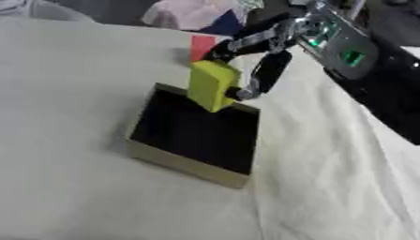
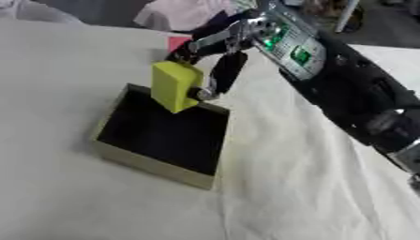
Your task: Pick up objects on the table and place them in the box.
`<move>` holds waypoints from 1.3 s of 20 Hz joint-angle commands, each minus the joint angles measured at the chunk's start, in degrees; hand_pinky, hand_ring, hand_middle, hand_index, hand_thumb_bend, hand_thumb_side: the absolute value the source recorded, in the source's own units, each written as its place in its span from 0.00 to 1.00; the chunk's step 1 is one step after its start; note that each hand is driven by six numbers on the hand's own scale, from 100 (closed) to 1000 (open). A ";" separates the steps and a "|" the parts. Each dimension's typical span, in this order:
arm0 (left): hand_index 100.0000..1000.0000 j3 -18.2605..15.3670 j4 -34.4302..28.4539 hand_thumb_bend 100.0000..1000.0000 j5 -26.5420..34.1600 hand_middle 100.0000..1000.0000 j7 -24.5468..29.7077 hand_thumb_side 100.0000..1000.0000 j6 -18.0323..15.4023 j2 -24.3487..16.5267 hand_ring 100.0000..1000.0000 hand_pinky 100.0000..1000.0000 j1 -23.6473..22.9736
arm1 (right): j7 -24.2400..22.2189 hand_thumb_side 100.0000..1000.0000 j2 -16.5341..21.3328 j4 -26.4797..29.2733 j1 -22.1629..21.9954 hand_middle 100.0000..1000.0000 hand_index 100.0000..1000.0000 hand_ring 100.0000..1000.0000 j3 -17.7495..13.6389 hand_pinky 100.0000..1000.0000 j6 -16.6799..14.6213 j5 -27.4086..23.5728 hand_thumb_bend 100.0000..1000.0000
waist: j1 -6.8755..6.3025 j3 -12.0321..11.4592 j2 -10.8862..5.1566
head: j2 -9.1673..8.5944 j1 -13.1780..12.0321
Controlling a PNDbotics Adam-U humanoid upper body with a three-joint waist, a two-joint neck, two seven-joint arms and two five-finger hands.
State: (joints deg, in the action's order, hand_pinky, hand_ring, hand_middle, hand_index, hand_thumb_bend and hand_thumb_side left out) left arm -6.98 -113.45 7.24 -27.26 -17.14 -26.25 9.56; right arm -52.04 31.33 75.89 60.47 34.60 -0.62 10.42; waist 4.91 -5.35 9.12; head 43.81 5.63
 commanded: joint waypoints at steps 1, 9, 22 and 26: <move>0.76 -0.64 -1.15 0.23 -0.31 0.67 0.05 0.59 -0.07 -1.01 0.71 0.63 0.32 | 0.08 1.00 2.16 0.72 2.06 1.00 1.00 1.00 -0.96 1.00 -0.26 5.45 0.29 | -0.35 -0.06 -1.11 | 0.31 0.09; 0.76 -0.71 -1.15 0.24 -0.34 0.67 0.13 0.59 -0.08 -1.01 0.71 0.63 0.30 | 0.08 1.00 0.90 -0.64 2.98 1.00 1.00 1.00 -1.31 1.00 -4.31 13.70 0.41 | -0.35 -0.29 -1.38 | 0.31 0.24; 0.76 -0.91 -1.15 0.25 -0.32 0.67 -0.05 0.59 -0.19 -0.72 0.71 0.63 0.53 | 0.75 0.91 3.56 1.30 -0.32 1.00 1.00 1.00 -5.70 1.00 -3.78 14.03 0.12 | -0.23 -0.16 -1.09 | 0.31 0.20; 0.76 -0.94 -1.15 0.24 -0.32 0.67 -0.09 0.59 -0.15 -0.53 0.71 0.62 0.64 | 2.06 0.81 4.01 2.73 -1.36 1.00 1.00 1.00 -8.36 1.00 -3.05 17.36 0.07 | -0.33 -0.03 -0.69 | 0.31 0.26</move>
State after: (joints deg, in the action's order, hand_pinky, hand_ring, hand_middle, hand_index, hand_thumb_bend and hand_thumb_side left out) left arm -7.31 -113.45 7.22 -27.27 -17.15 -26.17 9.57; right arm -50.60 33.35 77.31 58.25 28.04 -4.02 26.61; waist 5.04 -5.46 9.18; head 43.81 5.72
